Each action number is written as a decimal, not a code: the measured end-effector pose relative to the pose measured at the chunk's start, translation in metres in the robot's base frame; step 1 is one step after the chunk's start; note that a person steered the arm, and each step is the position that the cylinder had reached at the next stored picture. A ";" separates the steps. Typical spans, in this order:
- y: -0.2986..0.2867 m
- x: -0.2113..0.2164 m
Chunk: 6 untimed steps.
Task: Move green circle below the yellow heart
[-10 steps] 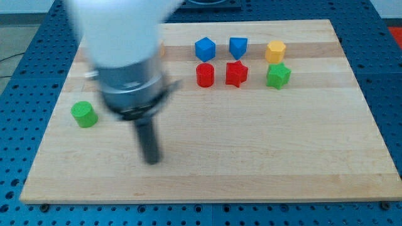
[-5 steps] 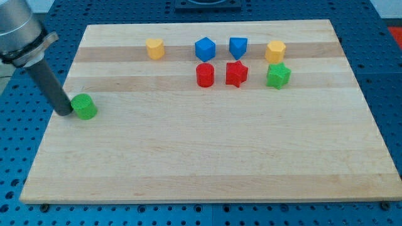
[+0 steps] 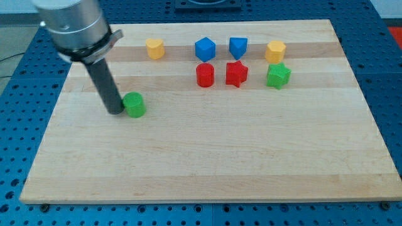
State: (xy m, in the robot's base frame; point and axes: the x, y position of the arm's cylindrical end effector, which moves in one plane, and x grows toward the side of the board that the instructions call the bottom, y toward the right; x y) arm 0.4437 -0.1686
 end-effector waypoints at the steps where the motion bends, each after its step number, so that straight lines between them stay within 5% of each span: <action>1: 0.010 0.003; 2: -0.022 0.043; 5: 0.041 -0.030; 6: 0.046 -0.003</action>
